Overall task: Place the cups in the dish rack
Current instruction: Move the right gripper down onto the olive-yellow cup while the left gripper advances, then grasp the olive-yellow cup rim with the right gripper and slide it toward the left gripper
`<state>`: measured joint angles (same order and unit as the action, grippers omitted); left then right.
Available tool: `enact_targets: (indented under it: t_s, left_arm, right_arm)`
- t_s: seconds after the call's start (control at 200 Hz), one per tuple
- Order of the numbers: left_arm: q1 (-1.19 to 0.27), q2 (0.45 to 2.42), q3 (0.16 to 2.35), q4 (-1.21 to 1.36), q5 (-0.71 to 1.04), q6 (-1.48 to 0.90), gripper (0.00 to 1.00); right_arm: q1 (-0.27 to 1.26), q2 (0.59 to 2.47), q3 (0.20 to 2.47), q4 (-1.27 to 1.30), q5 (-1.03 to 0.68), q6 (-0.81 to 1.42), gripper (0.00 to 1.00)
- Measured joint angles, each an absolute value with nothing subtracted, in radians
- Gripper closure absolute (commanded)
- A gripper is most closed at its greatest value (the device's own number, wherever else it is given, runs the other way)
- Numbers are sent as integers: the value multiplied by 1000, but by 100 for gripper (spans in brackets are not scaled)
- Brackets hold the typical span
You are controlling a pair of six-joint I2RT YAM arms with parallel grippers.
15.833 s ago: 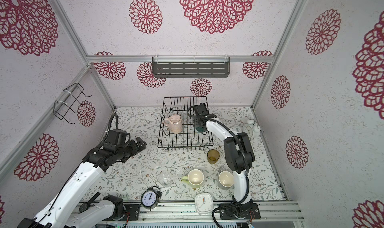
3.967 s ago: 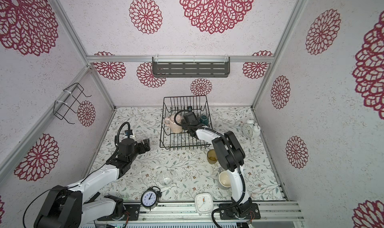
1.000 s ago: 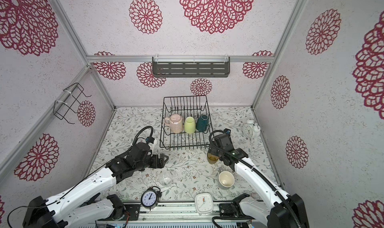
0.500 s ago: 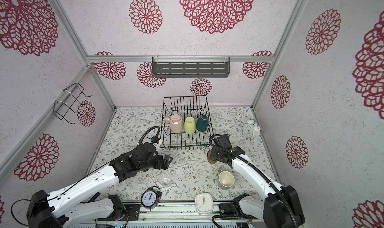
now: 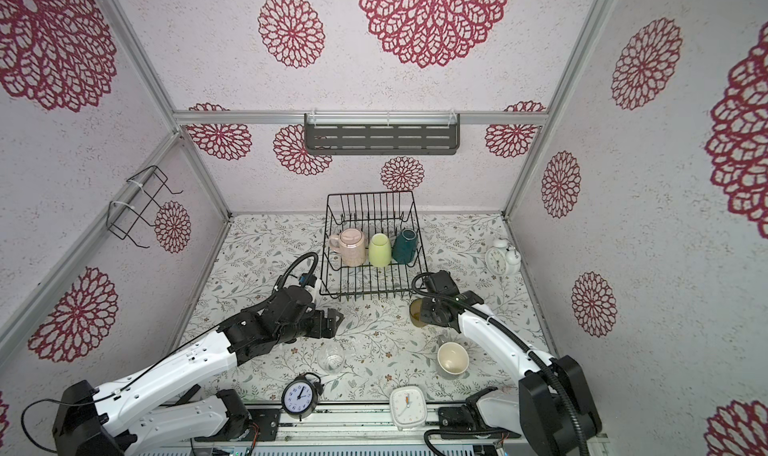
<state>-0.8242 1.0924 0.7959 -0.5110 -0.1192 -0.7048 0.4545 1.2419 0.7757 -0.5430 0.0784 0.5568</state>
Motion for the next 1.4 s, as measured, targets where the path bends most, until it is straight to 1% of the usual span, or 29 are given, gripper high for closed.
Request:
enact_targets:
  t_s: [0.085, 0.155, 0.35, 0.47, 0.545, 0.621, 0.821, 0.981, 1.076, 1.156, 1.246, 1.401]
  left_arm:
    - [-824, 1092, 796, -511, -119, -710, 6]
    - [-824, 1092, 797, -511, -119, -712, 6]
    - [-825, 1107, 813, -501, -105, -724, 6]
    - [-827, 1126, 815, -487, -86, -735, 6]
    - [-829, 1136, 815, -480, -78, -739, 6]
    - [-832, 1145, 815, -467, -64, -744, 5]
    - [-841, 1193, 815, -437, -27, -759, 5]
    - [-864, 1277, 843, -442, -9, -761, 5]
    - [-879, 1317, 883, -443, -7, -760, 6]
    - [-893, 1348, 924, -444, -5, -759, 6]
    - [-908, 1393, 979, -446, -5, -756, 7]
    - [-940, 1497, 1057, -448, -12, -754, 13]
  right_arm:
    - [468, 1242, 776, -544, 47, 545, 93]
    - [493, 1246, 777, -546, 36, 539, 93]
    - [637, 1256, 808, -564, 28, 542, 92]
    - [698, 1262, 829, -570, 24, 549, 92]
    - [724, 1268, 836, -572, 25, 554, 90]
    - [743, 1276, 838, -575, 22, 564, 85]
    - [769, 1288, 844, -577, 21, 570, 80]
    - [769, 1266, 846, -584, 23, 576, 69]
    - [767, 1223, 867, -606, 43, 574, 67]
    - [751, 1177, 890, -612, 57, 570, 59]
    - [681, 1105, 896, -605, 49, 582, 55]
    - [483, 969, 852, -577, 22, 627, 50]
